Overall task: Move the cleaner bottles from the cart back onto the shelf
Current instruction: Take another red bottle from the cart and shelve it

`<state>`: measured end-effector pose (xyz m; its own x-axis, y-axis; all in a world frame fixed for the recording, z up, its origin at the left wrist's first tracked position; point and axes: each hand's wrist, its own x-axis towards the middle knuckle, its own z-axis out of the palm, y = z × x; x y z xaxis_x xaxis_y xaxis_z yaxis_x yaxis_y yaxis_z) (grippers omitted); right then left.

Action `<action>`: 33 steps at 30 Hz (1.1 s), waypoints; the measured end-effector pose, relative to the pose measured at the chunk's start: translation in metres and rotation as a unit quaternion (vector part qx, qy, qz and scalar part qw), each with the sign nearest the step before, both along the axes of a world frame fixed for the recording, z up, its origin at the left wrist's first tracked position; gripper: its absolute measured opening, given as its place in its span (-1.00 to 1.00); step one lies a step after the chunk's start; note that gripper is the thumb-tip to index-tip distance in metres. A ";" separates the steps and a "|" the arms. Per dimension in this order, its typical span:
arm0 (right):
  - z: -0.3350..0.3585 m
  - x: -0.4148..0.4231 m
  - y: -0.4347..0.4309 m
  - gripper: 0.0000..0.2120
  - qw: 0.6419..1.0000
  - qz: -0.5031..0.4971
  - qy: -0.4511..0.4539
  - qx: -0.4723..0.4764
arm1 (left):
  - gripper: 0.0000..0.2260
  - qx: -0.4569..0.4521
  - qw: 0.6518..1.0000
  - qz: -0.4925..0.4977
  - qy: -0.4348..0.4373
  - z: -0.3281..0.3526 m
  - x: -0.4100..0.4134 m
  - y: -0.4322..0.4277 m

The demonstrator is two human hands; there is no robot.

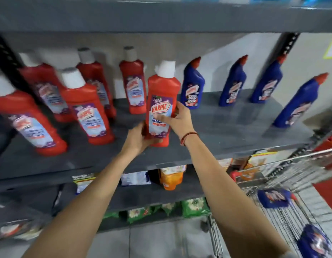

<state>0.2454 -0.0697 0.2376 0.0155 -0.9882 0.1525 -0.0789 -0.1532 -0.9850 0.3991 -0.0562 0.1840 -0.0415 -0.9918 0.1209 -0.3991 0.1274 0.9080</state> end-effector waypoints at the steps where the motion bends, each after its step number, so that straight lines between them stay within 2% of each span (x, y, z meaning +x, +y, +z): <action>1: -0.002 0.009 -0.002 -0.58 1.000 0.008 0.007 0.001 | -0.40 0.004 1.000 0.011 -0.004 -0.002 0.008 -0.001; 5: -0.008 0.035 -0.009 -0.58 0.999 0.025 0.026 0.006 | -0.38 0.017 0.998 0.049 0.034 -0.016 0.031 -0.007; 8: -0.015 0.045 -0.012 -0.53 0.998 0.037 0.055 0.016 | -0.39 -0.008 0.997 0.077 0.013 -0.027 0.035 -0.006; 12: -0.018 0.048 -0.016 -0.47 0.995 0.053 0.089 0.017 | -0.39 -0.023 0.995 0.091 0.027 -0.040 0.036 -0.006; 17: -0.024 0.041 -0.014 -0.45 0.996 0.039 0.081 0.024 | -0.41 -0.023 0.995 0.099 0.025 -0.042 0.031 -0.012; 21: -0.029 0.024 -0.005 -0.44 0.997 0.042 0.055 0.040 | -0.33 -0.030 0.988 0.145 0.036 -0.030 0.019 -0.005; 24: -0.039 -0.009 0.006 -0.55 0.999 -0.011 0.033 0.036 | -0.22 -0.092 0.966 0.240 0.043 -0.024 -0.012 0.012; 27: -0.051 -0.056 0.018 -0.75 0.992 -0.113 -0.022 0.043 | -0.25 -0.164 0.939 0.295 0.059 -0.015 -0.067 0.037; 30: -0.067 -0.115 0.036 -0.86 0.971 -0.222 -0.063 0.056 | -0.36 -0.198 0.948 0.248 0.040 -0.017 -0.135 0.058; 33: -0.085 -0.182 0.057 -0.90 0.943 -0.309 -0.095 0.082 | -0.50 -0.166 0.980 0.103 0.023 -0.029 -0.199 0.069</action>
<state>0.0631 -0.0127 0.1523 -0.5824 -0.8105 -0.0618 0.0779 0.0201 -0.9968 0.2006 0.0132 0.1553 0.1696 -0.8840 0.4356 -0.4063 0.3399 0.8481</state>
